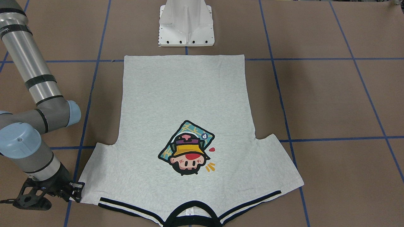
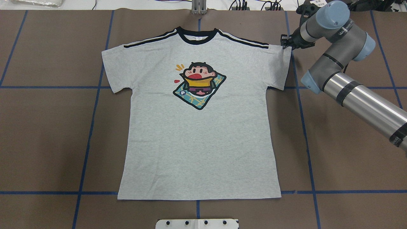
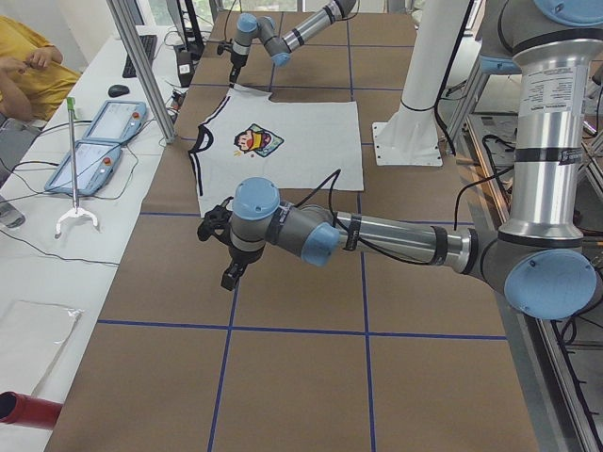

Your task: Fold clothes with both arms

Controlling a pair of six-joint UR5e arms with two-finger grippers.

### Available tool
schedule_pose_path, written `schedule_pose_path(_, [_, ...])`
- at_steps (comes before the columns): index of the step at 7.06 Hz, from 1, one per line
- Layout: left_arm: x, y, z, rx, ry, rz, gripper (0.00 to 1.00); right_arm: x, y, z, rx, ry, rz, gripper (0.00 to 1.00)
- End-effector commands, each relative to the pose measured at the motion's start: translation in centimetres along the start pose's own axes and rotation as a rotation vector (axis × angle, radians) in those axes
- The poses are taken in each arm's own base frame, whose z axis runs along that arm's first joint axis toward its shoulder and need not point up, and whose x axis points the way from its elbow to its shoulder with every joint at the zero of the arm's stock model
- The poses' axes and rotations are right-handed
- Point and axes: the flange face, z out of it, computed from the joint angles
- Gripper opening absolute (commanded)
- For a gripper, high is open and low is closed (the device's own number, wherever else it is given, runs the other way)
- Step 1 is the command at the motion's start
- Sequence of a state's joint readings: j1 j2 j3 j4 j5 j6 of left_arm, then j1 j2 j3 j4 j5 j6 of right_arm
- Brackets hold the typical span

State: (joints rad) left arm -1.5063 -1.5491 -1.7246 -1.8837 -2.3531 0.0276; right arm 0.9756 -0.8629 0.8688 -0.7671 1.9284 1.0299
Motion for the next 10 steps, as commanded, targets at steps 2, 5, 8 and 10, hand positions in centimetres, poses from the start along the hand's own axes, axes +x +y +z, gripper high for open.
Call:
schedule_pose_path(2, [0.2, -0.1, 0.0, 0.001, 0.002, 0.003, 1.0, -1.0, -0.8, -1.6, 0.016, -0.03, 0.018, 0.0])
schedule_pose_path(5, [0.3, -0.4, -0.3, 0.012, 0.001, 0.013, 1.0, -10.7, 2.0, -7.2, -0.003, -0.162, 0.122, 0.0])
schedule_pose_path(8, [0.5, -0.5, -0.2, 0.033, 0.003, 0.038, 1.0, -21.9, 5.6, -4.1, 0.022, -0.112, 0.169, 0.0])
schedule_pose_path(10, [0.6, -0.6, -0.2, 0.034, 0.003, 0.038, 1.0, -24.0, 4.9, -2.0, 0.05, -0.053, 0.177, 0.0])
